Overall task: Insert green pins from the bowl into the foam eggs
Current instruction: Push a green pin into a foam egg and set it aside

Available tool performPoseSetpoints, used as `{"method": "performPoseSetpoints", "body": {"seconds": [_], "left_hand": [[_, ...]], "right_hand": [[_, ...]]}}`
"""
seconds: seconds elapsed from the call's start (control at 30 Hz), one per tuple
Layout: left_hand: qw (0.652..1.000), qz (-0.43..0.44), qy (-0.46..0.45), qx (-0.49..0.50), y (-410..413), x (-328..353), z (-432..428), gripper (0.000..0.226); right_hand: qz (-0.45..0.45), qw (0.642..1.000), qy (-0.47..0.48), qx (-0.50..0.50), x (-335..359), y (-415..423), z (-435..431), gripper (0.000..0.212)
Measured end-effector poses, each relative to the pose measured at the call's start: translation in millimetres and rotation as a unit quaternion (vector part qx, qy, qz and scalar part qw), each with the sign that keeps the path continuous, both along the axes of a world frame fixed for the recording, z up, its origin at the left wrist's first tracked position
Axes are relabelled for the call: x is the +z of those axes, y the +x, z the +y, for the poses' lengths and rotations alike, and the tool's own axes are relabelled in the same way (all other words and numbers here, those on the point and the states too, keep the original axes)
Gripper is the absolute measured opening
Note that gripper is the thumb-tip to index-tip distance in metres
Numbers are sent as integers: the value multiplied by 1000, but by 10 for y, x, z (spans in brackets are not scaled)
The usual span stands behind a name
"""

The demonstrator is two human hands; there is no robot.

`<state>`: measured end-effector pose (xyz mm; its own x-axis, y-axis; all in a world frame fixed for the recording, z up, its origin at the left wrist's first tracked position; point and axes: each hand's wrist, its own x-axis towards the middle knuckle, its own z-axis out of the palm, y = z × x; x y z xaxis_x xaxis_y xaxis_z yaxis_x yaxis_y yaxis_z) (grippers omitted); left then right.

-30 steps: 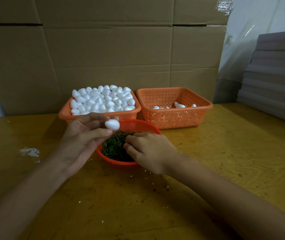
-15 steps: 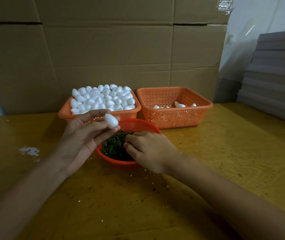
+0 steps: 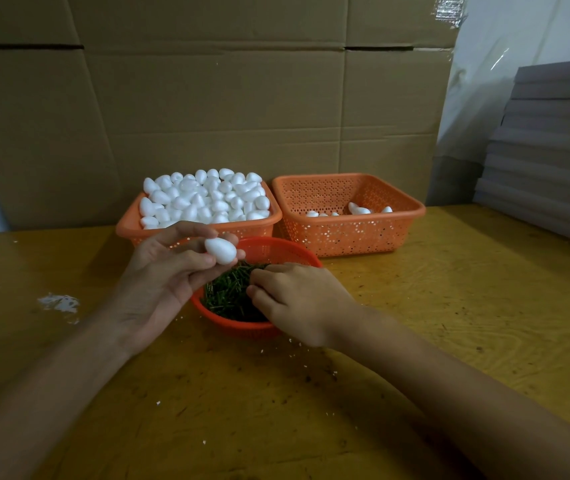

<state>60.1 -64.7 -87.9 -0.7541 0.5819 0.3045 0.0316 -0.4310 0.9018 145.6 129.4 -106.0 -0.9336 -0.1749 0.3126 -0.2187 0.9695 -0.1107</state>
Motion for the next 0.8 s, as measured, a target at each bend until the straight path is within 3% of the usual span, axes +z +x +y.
{"method": "performPoseSetpoints", "body": {"seconds": [0.43, 0.63, 0.8], "left_hand": [[999, 44, -16, 3, 29, -28, 6, 27], [999, 36, -16, -2, 13, -9, 8, 49], [998, 50, -26, -1, 20, -6, 7, 49]], "right_hand": [[-6, 1000, -14, -1, 3, 10, 2, 34], [1, 1000, -11, 1, -6, 8, -1, 33], [7, 1000, -8, 4, -4, 8, -1, 33]]}}
